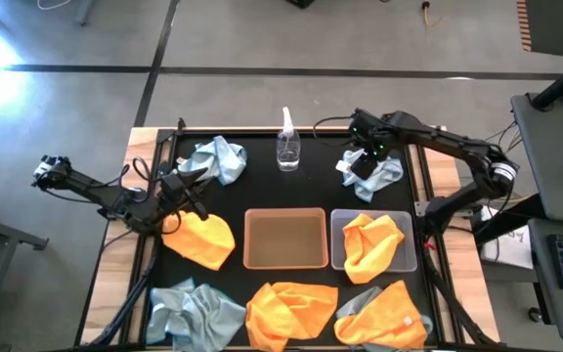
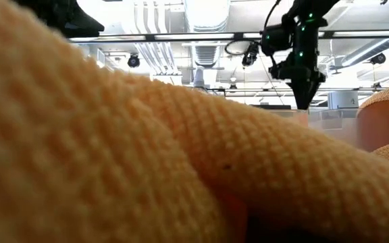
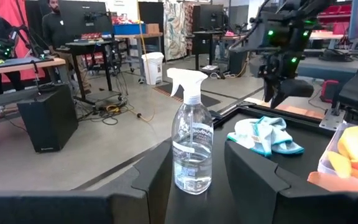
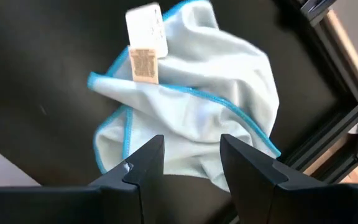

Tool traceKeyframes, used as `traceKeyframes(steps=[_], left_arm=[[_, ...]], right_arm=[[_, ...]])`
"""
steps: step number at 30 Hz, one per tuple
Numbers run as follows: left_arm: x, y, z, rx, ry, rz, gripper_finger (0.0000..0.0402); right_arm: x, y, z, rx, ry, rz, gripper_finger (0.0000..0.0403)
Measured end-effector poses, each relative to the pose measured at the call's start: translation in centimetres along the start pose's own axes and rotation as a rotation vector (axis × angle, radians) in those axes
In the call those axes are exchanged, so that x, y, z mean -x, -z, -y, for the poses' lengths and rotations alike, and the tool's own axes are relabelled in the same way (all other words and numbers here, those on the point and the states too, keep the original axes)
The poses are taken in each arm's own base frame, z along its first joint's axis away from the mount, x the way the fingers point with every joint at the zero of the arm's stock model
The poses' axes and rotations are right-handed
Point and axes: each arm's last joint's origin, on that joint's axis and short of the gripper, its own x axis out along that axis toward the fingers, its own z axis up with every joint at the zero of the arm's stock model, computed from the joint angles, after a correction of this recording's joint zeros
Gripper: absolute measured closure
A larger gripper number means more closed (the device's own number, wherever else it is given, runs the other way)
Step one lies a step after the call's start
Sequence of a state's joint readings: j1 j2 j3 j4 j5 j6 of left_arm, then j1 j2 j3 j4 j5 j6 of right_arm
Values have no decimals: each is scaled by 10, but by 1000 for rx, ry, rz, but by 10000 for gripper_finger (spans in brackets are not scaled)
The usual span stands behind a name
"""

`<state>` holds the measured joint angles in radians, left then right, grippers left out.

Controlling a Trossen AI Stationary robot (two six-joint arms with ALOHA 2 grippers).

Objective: Sort microfiber towel by color & place in baskets
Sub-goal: Put the blue towel into the orange bin

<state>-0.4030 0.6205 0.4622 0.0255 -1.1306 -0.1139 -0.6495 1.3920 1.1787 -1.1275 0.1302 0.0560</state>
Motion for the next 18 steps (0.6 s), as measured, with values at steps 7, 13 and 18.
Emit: traceKeyframes(steps=[7, 13, 18], left_arm=[[0, 5, 1, -10, 57, -34, 269], [0, 7, 1, -19, 57, -50, 269], [0, 8, 1, -26, 62, -54, 269]], right_arm=[[-26, 0, -4, 44, -2, -158, 252], [-44, -1, -6, 80, -1, -241, 239], [-51, -2, -7, 112, -4, -264, 213]])
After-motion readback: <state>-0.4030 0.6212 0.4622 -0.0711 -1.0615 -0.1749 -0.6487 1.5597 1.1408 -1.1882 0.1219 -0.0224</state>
